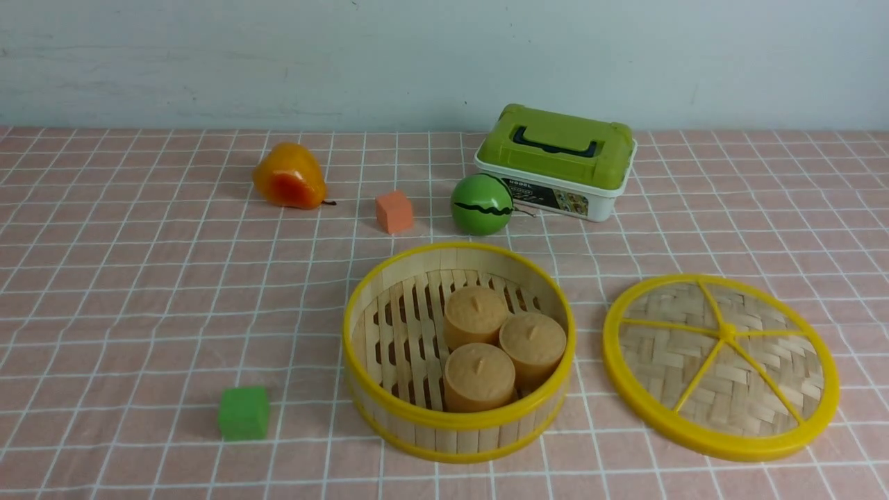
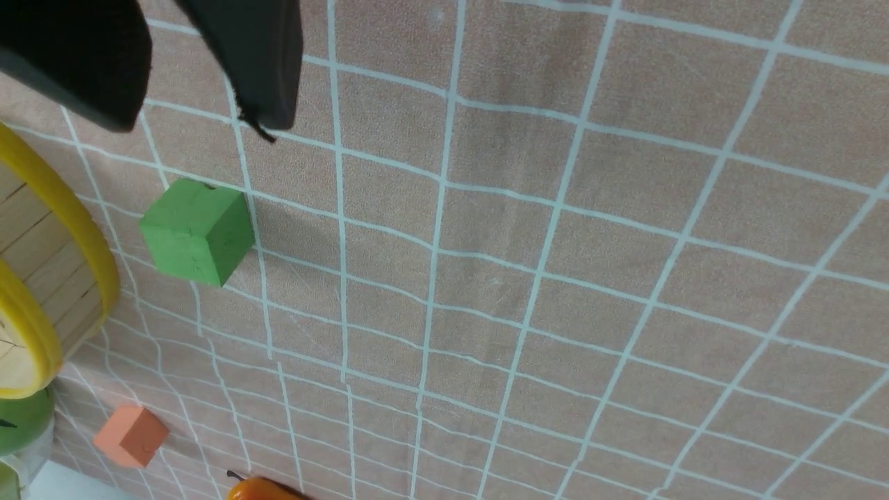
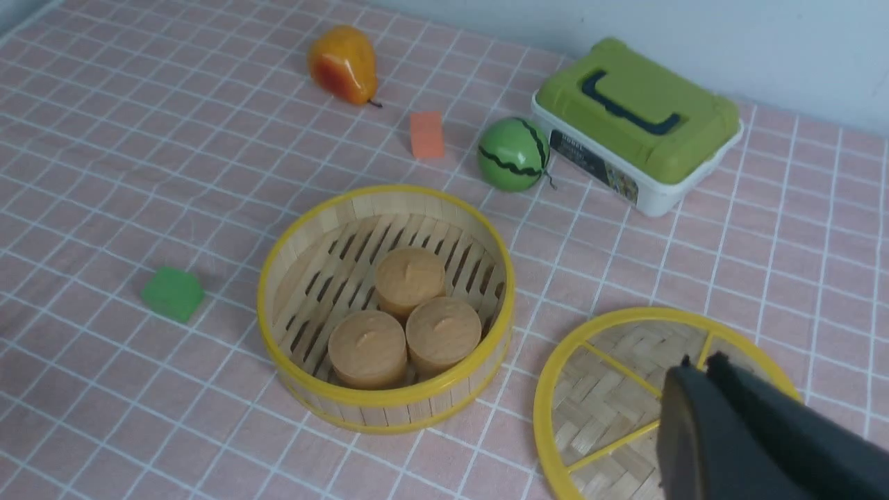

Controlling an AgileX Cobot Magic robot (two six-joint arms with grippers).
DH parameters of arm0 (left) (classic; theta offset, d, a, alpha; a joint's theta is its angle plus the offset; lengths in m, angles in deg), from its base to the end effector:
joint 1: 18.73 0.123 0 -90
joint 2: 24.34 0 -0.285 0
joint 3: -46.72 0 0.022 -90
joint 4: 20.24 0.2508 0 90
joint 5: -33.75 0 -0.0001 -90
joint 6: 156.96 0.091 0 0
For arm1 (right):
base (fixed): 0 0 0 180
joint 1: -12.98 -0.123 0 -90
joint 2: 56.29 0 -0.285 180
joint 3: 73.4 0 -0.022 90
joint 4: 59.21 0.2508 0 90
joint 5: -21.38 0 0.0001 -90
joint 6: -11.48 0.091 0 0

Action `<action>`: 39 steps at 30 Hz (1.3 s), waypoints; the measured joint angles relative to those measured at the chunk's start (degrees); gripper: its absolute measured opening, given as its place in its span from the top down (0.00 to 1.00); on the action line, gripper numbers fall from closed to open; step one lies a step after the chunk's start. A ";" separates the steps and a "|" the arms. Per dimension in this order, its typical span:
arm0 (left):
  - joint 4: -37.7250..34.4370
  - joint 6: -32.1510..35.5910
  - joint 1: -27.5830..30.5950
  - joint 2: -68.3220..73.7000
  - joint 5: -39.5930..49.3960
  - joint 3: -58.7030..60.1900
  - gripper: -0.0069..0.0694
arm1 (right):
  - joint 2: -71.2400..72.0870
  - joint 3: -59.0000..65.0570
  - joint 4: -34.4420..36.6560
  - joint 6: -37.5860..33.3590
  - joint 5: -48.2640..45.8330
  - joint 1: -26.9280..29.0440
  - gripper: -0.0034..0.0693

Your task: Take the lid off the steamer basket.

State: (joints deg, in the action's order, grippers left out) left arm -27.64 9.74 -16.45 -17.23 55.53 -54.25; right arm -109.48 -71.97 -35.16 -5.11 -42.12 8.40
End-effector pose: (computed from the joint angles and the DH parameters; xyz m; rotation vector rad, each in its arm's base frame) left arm 0.0526 -0.0023 0.1693 -0.3354 1.8585 -0.2589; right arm 0.0941 0.0409 0.4771 -0.4071 1.9684 0.3688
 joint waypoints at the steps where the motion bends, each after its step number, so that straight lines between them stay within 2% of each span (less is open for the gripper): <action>1: 0.00 0.00 0.00 0.00 0.00 0.00 0.60 | 1.05 -0.06 0.00 0.00 -0.30 0.00 0.98; 11: 0.00 0.00 0.00 0.00 0.01 0.00 0.60 | 5.99 -0.24 -0.20 0.00 -8.63 0.00 0.97; 24: 0.00 0.00 0.00 0.00 0.06 0.00 0.60 | 6.18 0.57 -4.34 0.00 -5.87 0.00 0.97; 28: 0.00 0.00 0.00 0.00 0.06 0.00 0.60 | 7.06 5.43 -4.99 0.00 1.46 0.00 0.97; 33: 0.00 0.00 0.00 0.00 0.06 0.00 0.60 | 13.44 25.04 -6.19 0.00 25.42 0.00 0.97; 39: 0.00 0.00 0.00 0.00 0.06 0.00 0.60 | 24.77 50.20 -9.33 0.88 47.85 0.00 0.97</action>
State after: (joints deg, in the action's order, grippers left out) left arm -27.64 9.74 -16.45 -17.23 55.59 -54.25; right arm -84.71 -21.77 -44.49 -4.23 5.73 8.40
